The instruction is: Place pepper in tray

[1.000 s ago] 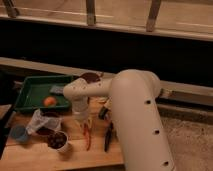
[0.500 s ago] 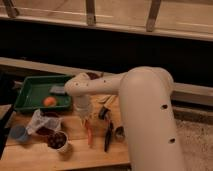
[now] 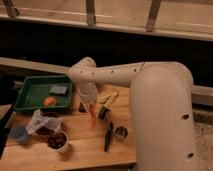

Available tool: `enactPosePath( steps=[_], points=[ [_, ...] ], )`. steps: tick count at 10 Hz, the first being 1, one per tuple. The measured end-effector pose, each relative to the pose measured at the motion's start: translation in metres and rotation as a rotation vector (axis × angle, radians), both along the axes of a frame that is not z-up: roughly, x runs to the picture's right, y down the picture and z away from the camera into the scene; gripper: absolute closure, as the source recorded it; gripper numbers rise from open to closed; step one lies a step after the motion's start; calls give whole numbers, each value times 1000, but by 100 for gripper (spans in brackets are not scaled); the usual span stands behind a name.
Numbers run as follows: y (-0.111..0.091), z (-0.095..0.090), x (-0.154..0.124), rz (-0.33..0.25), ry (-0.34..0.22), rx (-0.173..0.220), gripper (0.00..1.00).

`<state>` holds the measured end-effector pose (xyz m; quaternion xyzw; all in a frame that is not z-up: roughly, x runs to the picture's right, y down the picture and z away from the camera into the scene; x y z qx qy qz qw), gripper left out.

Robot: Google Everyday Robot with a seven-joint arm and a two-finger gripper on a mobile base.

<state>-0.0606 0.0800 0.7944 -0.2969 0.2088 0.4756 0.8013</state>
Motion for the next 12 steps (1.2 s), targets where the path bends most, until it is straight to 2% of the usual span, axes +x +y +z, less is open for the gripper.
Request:
enactPosePath(
  steps=[2, 3, 4, 5, 7, 9, 10, 11, 12],
  points=[
    [-52, -2, 8, 55, 6, 78, 100],
    [-80, -7, 11, 102, -13, 134, 100],
    [-100, -14, 12, 155, -45, 191, 100],
    [-115, -23, 11, 207, -93, 260, 100],
    [-150, -54, 16, 347, -268, 453, 100],
    [-169, -78, 16, 404, -361, 556, 100],
    [-176, -88, 17, 423, -391, 596, 100],
    [-180, -94, 17, 435, -408, 618, 100],
    [-181, -96, 17, 434, -407, 618, 100]
  ],
)
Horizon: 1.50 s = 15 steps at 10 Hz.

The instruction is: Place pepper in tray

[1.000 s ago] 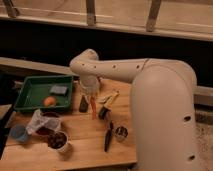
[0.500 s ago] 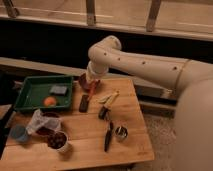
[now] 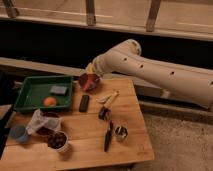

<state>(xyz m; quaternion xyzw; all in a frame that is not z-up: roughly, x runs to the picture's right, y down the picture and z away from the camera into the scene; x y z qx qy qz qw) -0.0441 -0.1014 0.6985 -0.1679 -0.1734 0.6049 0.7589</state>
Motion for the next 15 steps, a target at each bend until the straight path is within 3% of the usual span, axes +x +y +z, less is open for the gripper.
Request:
enactPosePath(
  steps=[3, 6, 11, 13, 15],
  points=[
    [-3, 10, -21, -48, -12, -4, 100],
    [-13, 26, -69, -116, -43, 2, 100],
    [11, 64, -156, -317, -101, -46, 100],
    [10, 72, -172, -337, -122, -45, 100],
    [5, 76, -204, -333, -184, -18, 100]
  ],
)
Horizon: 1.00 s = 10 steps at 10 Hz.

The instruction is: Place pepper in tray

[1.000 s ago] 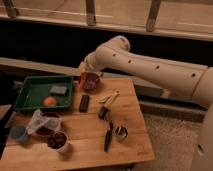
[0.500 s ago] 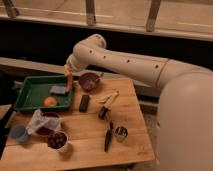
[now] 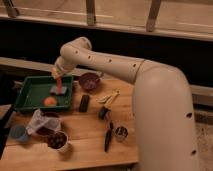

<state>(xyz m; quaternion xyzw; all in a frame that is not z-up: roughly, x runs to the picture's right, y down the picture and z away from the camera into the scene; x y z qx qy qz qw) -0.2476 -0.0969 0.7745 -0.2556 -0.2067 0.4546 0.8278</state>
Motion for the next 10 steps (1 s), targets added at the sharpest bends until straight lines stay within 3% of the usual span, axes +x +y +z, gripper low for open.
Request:
enactPosePath(
  steps=[2, 7, 9, 10],
  points=[
    [-6, -2, -5, 27, -35, 14, 100],
    [-6, -3, -8, 24, -47, 21, 100],
    [-10, 5, -17, 35, -85, 29, 100],
    [-15, 10, -35, 43, -123, 36, 100]
  ],
)
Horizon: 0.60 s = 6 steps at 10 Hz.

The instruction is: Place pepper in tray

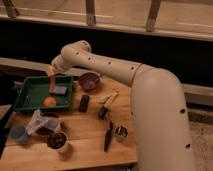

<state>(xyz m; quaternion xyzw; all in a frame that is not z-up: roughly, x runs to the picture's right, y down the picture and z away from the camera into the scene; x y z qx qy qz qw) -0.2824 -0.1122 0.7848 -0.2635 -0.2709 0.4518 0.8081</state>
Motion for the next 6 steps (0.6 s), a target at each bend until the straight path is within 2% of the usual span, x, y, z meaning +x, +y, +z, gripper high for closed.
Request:
enactPosePath(
  steps=[3, 5, 6],
  points=[
    [-9, 14, -52, -18, -85, 4, 100],
    [-4, 27, -90, -71, -129, -14, 100],
    [3, 36, -110, -105, -142, -30, 96]
  ],
)
